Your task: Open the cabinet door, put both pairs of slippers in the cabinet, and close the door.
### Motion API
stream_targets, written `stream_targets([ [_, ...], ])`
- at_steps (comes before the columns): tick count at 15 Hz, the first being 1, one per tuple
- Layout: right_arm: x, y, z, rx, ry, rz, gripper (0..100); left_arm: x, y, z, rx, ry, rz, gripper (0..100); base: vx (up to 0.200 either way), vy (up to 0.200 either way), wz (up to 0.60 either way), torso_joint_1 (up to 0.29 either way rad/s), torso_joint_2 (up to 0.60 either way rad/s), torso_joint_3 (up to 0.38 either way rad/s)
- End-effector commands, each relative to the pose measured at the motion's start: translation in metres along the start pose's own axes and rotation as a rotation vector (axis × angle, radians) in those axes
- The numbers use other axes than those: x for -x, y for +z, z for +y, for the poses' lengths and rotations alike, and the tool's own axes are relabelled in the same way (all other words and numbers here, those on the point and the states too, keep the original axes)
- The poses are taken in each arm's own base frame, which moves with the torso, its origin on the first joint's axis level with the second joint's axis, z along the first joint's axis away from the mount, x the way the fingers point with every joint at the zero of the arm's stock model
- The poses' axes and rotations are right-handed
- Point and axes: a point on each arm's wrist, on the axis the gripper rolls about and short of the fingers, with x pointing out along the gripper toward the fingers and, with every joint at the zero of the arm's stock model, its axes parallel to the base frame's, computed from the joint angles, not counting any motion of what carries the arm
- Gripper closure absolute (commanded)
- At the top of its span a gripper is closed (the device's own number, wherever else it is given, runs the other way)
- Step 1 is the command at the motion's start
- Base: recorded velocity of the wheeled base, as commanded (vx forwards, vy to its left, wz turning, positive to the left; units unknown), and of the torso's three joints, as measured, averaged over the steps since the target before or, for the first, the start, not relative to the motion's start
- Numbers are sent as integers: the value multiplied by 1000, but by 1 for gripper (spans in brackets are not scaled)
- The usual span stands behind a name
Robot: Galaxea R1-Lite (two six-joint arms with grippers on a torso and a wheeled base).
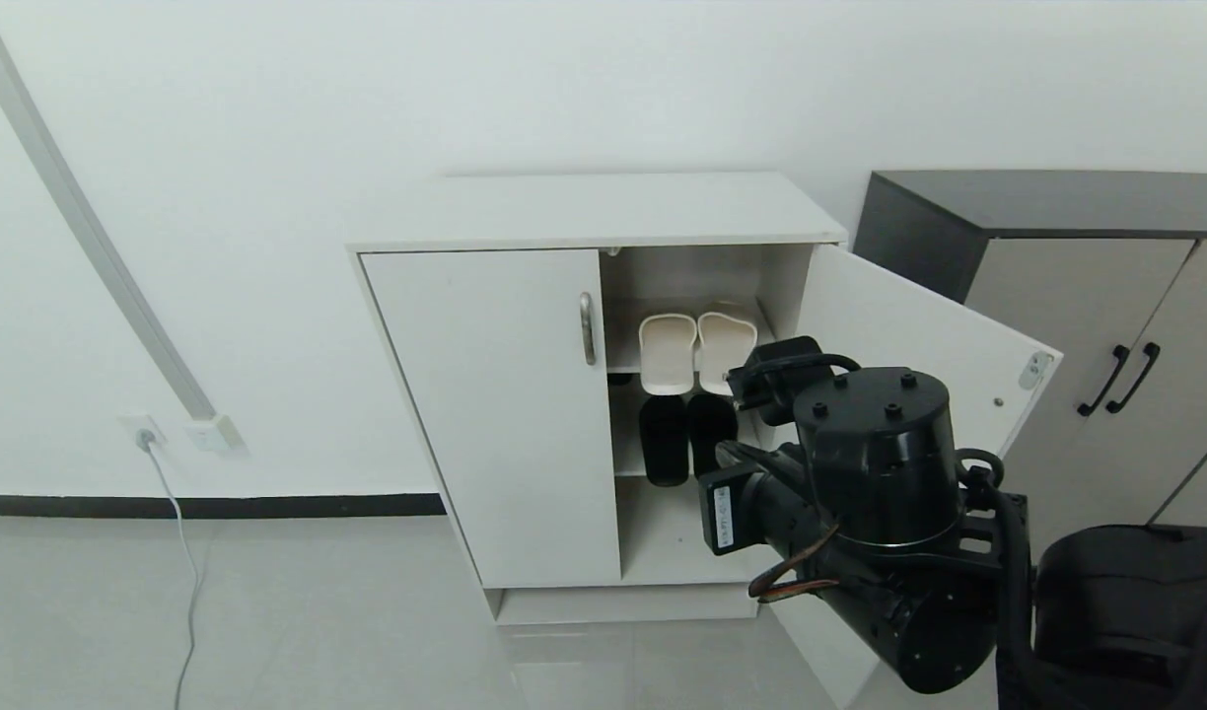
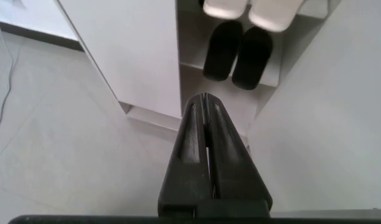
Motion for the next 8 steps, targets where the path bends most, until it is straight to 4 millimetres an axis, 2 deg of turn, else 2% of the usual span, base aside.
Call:
stream_targets([
  [1, 0, 0, 0, 1, 0, 0, 100, 0, 0, 0, 0, 1, 1, 100, 0, 0, 0, 149, -481, -320],
  [8, 0, -2, 0, 4, 0, 4, 100, 0, 0, 0, 0, 1, 1, 100, 0, 0, 0, 191, -503, -318],
])
